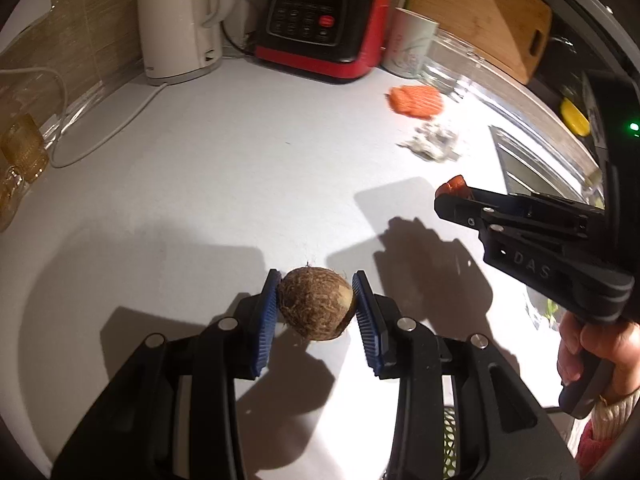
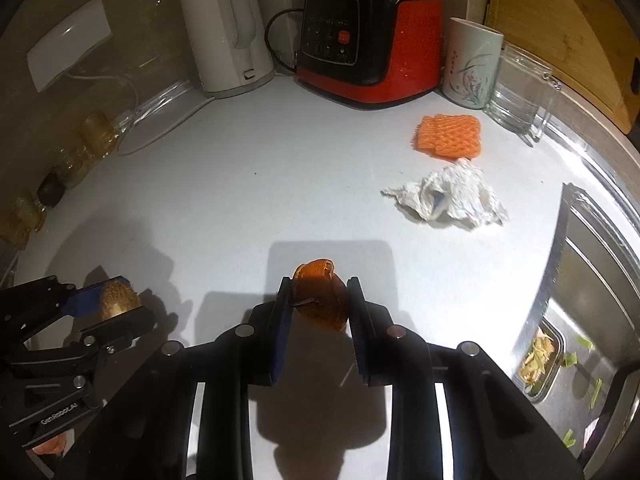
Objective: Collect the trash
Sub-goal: 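Carry the potato over the basket and open the left tool to drop it, then open the right tool to drop the orange peel into the basket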
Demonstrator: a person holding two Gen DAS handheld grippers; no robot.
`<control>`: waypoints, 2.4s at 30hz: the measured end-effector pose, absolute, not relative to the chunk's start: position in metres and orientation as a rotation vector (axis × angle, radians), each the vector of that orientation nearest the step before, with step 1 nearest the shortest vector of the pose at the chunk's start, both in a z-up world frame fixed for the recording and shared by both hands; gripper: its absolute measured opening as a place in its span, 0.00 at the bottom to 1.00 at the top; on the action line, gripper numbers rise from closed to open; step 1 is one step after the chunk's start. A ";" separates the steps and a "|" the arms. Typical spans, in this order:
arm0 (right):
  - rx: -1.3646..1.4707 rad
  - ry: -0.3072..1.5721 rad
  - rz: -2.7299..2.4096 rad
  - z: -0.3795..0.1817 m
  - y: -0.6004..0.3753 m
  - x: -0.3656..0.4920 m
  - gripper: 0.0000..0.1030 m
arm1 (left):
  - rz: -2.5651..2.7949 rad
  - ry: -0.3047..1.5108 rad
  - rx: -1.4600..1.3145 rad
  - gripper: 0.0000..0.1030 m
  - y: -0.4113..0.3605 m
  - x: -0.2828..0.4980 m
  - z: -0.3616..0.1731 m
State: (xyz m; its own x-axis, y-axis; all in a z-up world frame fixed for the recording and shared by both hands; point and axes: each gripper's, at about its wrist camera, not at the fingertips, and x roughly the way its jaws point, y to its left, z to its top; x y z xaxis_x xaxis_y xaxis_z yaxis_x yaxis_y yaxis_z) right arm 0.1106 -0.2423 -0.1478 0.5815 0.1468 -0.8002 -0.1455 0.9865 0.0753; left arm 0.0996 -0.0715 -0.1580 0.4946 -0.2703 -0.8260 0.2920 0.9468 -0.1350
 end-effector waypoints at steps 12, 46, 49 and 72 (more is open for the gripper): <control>0.051 0.971 0.131 -0.144 -0.267 -0.054 0.27 | -0.431 1.020 0.080 0.35 -0.119 -0.016 -0.150; 0.081 1.001 0.150 -0.158 -0.276 -0.197 0.27 | -0.380 1.108 0.126 0.53 -0.143 -0.152 -0.188; 0.080 1.004 0.155 -0.158 -0.276 -0.196 0.27 | -0.366 1.089 0.133 0.66 -0.141 -0.153 -0.184; 0.076 1.058 0.209 -0.174 -0.258 -0.184 0.39 | -0.272 1.059 0.105 0.78 -0.108 -0.141 -0.167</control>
State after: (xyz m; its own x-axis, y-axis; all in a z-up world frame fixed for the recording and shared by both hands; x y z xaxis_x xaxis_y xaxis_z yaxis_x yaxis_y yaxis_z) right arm -0.1837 -0.2576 -0.1735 0.4727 0.2073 -0.8565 -0.1342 0.9775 0.1626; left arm -0.1412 -0.1077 -0.1668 0.4601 -0.1700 -0.8714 0.2707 0.9616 -0.0446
